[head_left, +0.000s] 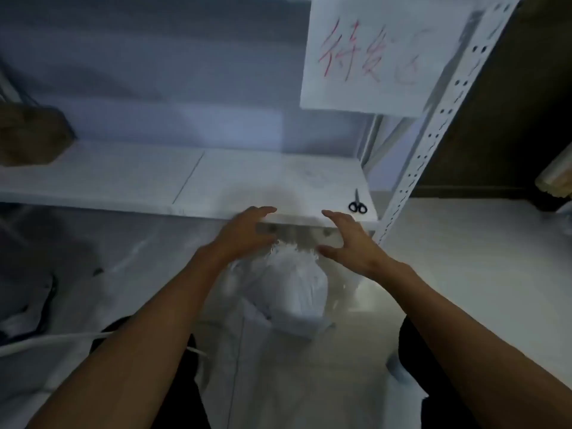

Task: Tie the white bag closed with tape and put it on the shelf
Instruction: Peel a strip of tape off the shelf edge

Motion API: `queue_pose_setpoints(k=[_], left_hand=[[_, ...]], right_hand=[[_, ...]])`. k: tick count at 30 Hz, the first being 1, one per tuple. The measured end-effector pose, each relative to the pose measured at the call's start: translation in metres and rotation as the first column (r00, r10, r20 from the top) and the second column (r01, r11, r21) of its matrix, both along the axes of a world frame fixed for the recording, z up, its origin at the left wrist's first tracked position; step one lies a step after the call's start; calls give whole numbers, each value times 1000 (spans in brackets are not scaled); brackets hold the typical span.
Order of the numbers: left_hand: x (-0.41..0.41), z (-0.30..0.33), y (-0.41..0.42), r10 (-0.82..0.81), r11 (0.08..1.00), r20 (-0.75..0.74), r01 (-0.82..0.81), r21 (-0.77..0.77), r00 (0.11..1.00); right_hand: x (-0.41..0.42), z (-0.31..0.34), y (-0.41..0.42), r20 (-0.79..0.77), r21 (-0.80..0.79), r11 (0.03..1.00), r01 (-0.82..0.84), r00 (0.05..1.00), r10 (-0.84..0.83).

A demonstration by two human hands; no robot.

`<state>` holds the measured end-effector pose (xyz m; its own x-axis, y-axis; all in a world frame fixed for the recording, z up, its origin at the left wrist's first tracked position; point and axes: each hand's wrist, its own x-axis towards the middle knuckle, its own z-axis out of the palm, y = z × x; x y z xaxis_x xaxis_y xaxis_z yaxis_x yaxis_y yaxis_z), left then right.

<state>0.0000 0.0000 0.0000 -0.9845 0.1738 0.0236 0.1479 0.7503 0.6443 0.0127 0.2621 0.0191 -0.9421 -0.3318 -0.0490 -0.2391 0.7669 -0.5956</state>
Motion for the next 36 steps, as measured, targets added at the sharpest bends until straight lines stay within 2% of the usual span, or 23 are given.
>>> queue_pose_setpoints(k=[3, 6, 10, 12, 14, 17, 20, 23, 26, 28, 30, 33, 36], left_hand=[[-20, -30, 4, -28, 999, 96, 31, -30, 995], [-44, -72, 7, -60, 998, 166, 59, 10, 984], [-77, -136, 10, -113, 994, 351, 102, 50, 930], [-89, -168, 12, -133, 988, 379, 155, -28, 916], [-95, -188, 15, -88, 981, 374, 146, -129, 923], [-95, -205, 17, 53, 996, 345, -25, -85, 937], [-92, -199, 17, 171, 985, 286, -160, -64, 943], [-89, -181, 12, 229, 973, 277, -229, -32, 933], [-84, -169, 11, 287, 946, 258, -315, 76, 923], [-80, -167, 16, 358, 899, 279, -410, 154, 891], [-76, -172, 23, 401, 830, 362, -501, 245, 842], [-65, -182, 34, 437, 704, 450, -607, 368, 779], [-57, -183, 46, 487, 544, 523, -712, 445, 699]], right_hand=[[-20, -37, -2, 41, -3, 1000, 8, 999, -8], [-39, -84, -7, 198, -20, 1000, 24, 980, -19], [-75, -169, -7, 356, 18, 997, 75, 931, -76], [-91, -207, -5, 417, 86, 996, 27, 907, -61], [-105, -226, -8, 397, 131, 991, 16, 915, -67], [-121, -232, -15, 338, 96, 988, 122, 930, -148], [-132, -209, -17, 276, 131, 983, 127, 948, -159], [-139, -188, -10, 242, 166, 975, 147, 953, -185], [-136, -177, -5, 252, 124, 949, 288, 916, -311], [-124, -176, -9, 275, 33, 913, 407, 875, -400], [-110, -182, -17, 314, -104, 848, 519, 826, -467], [-93, -195, -37, 386, -248, 703, 667, 734, -559], [-87, -202, -54, 500, -370, 513, 775, 631, -593]])
